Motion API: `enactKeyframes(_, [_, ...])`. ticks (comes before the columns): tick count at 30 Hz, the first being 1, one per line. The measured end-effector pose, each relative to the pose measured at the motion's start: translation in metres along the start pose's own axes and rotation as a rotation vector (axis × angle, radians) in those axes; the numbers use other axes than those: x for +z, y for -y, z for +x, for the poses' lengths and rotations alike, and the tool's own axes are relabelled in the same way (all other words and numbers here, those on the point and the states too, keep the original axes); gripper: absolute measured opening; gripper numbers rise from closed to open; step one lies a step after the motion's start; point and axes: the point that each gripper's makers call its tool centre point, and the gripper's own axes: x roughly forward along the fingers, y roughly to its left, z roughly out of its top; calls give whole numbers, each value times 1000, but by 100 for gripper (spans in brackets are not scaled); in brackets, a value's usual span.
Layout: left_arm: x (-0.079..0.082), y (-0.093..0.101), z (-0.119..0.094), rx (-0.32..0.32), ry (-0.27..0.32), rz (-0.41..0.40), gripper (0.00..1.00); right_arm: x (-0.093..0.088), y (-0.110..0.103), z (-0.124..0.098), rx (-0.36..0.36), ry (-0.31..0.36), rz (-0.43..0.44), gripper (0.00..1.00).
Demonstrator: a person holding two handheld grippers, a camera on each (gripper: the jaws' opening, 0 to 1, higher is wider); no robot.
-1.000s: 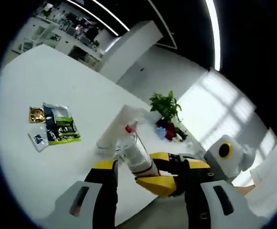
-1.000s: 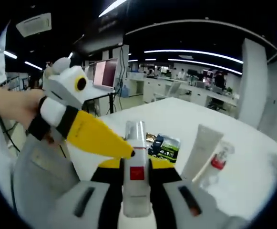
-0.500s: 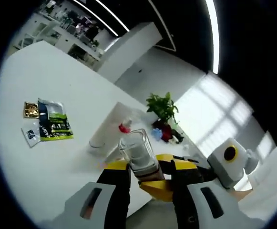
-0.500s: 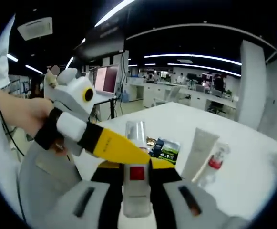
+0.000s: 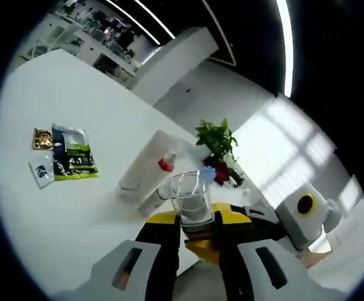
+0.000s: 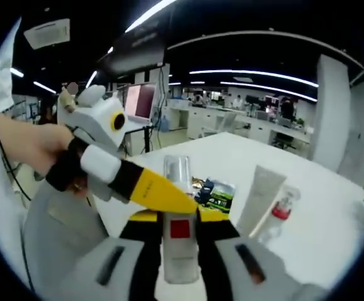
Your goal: Arrange the skincare products in the storage area until every visible bottle or jar stands upright without overlapping.
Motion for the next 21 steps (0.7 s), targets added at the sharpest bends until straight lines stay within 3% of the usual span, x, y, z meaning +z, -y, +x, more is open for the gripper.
enactKeyframes(5, [-6, -1, 2, 21, -52, 93, 18, -16, -5, -5, 39, -40, 8, 23])
enactKeyframes(7, [-4, -2, 0, 32, -64, 134, 18, -28, -5, -13, 45, -75, 37, 26])
enactKeyframes(12, [3, -11, -6, 78, -131, 314, 18, -40, 5, -36, 57, -78, 149, 27])
enactKeyframes(15, [0, -15, -6, 97, -199, 430, 18, -26, 16, -42, 88, 6, 289, 31])
enactKeyframes(17, [-4, -15, -5, 99, -241, 506, 17, -15, 17, -43, 126, 50, 326, 30])
enactKeyframes(21, [-11, -3, 1, 46, -285, 569, 17, 9, 16, -42, 185, 143, 363, 31])
